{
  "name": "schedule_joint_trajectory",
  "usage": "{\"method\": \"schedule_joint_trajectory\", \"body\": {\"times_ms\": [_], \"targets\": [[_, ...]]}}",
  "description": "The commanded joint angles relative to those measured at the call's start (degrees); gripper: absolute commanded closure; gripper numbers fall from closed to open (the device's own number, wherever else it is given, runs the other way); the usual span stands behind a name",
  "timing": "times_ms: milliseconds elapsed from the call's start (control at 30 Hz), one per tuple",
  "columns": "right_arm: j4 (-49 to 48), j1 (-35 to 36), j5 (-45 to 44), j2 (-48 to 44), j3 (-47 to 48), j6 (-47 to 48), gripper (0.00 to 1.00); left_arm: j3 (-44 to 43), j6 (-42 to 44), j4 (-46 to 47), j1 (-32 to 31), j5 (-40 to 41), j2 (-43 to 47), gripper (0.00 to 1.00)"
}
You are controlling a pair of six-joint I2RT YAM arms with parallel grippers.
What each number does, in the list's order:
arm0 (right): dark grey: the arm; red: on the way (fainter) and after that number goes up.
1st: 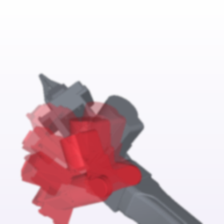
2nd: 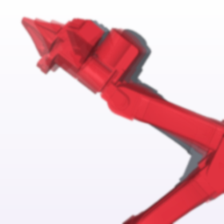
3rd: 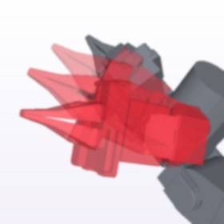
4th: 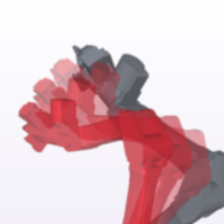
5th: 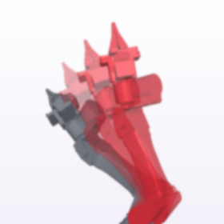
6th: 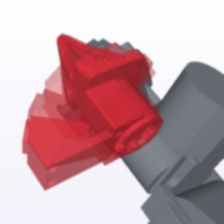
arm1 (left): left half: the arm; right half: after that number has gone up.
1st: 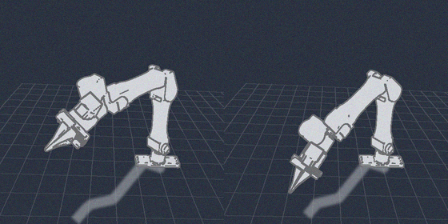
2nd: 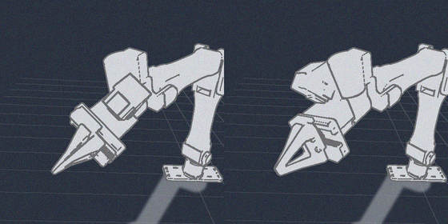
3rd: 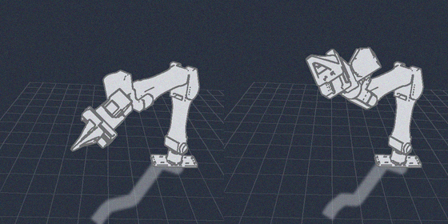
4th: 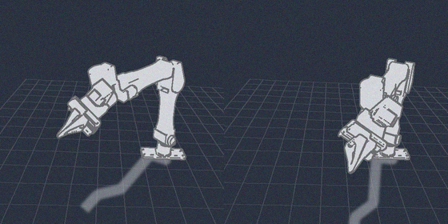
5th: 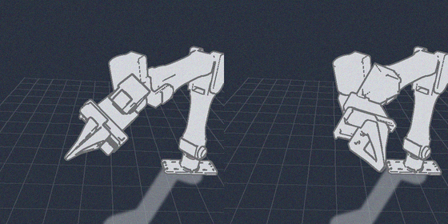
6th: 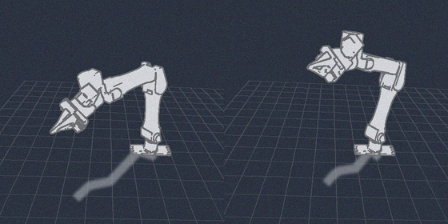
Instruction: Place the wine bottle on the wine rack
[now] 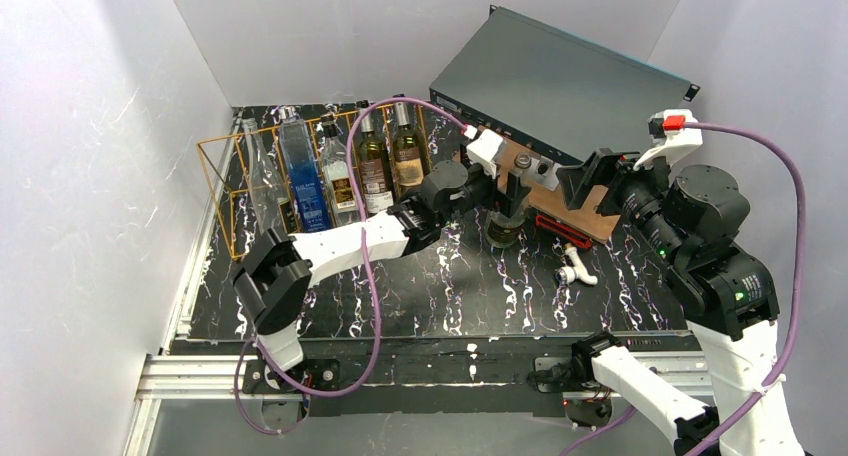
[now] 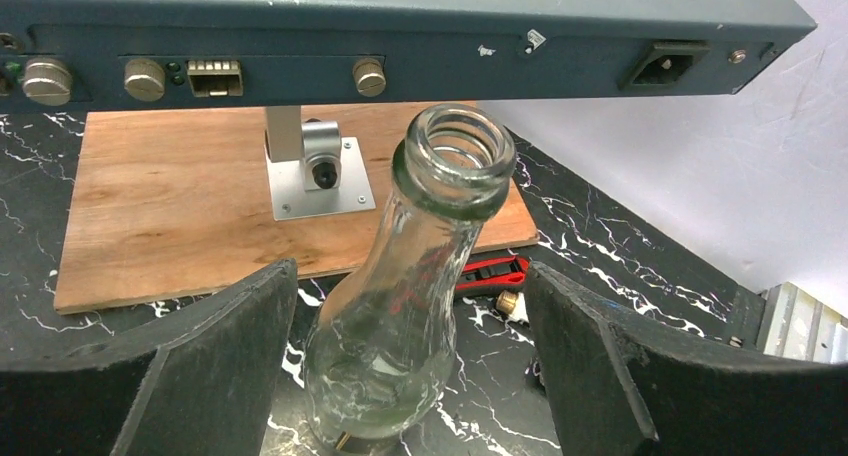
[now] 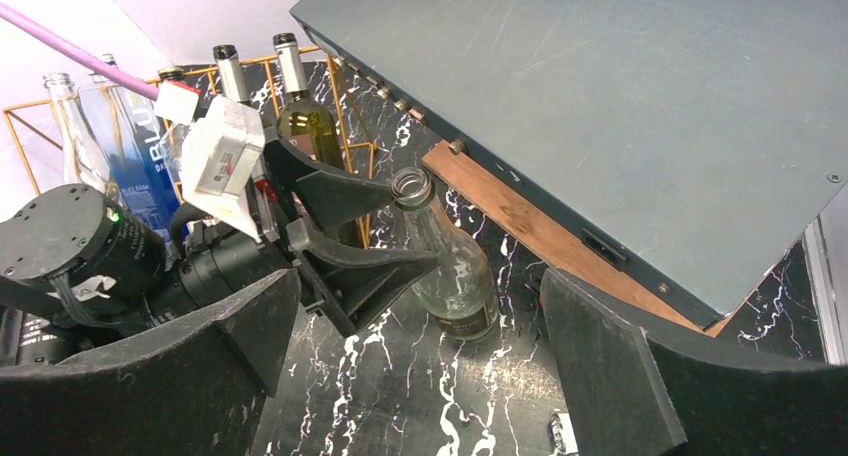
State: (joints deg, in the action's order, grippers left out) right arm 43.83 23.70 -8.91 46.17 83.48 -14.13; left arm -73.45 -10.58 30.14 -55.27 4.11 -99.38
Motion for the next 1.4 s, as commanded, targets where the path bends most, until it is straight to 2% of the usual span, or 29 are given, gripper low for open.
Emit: {"method": "schedule_joint_trajectory", "body": {"times_ms": [0,400,567,833,1100,1367], "targets": [[-0.5,-0.06,-0.94,-0.31,1.61,1.03,0.0,-3.52,0.22,1.53,-0.19,1.67,-1.45,0.2],[-0.68,-0.05,-1.29,-0.26,0.78,1.33,0.0,-6.09,2.28,0.65,-0.19,3.42,-4.5,0.33],[-0.77,-0.05,-1.29,-0.12,0.72,1.39,0.0,-7.0,2.32,0.38,-0.19,3.52,-5.39,0.43],[-0.48,-0.06,-1.54,-0.24,0.95,1.47,0.0,-8.47,2.4,-0.17,-0.19,3.1,-6.94,0.43],[-0.24,-0.06,-1.65,-0.38,1.22,1.42,0.0,-9.11,2.7,-1.06,-0.2,1.77,-6.24,0.71],[-0.45,-0.08,-1.14,-0.39,1.32,1.02,0.0,-9.03,3.52,-4.06,-0.2,1.27,-1.91,0.86]]}}
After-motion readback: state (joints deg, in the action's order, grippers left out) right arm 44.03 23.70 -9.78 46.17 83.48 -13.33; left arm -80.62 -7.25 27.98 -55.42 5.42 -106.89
